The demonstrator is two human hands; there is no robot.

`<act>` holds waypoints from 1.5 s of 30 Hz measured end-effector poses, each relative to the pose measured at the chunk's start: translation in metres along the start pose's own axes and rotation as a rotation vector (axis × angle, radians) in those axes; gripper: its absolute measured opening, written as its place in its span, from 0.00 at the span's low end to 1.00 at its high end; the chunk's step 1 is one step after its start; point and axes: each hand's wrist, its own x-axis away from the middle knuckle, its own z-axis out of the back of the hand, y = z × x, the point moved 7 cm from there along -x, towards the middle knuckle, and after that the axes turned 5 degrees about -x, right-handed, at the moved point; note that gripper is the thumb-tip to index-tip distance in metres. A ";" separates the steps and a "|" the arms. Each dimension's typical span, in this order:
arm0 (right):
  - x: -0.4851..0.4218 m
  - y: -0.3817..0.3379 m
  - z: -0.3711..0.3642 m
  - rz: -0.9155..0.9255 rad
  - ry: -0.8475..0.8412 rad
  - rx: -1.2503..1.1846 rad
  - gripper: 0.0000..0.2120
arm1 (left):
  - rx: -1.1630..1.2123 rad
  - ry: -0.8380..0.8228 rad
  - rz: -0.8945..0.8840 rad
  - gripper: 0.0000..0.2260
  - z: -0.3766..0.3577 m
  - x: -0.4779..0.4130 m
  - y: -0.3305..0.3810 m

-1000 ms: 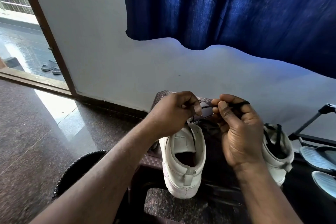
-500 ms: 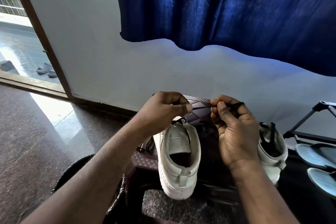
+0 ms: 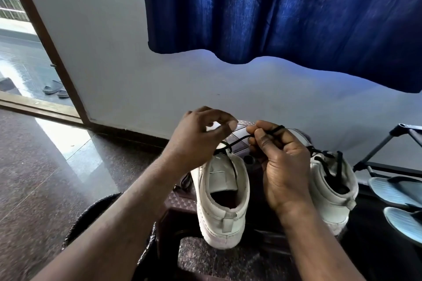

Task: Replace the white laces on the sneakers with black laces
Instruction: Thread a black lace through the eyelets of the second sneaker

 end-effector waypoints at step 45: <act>0.009 -0.002 -0.009 -0.016 -0.022 0.000 0.07 | -0.004 -0.105 -0.097 0.06 -0.016 0.000 0.005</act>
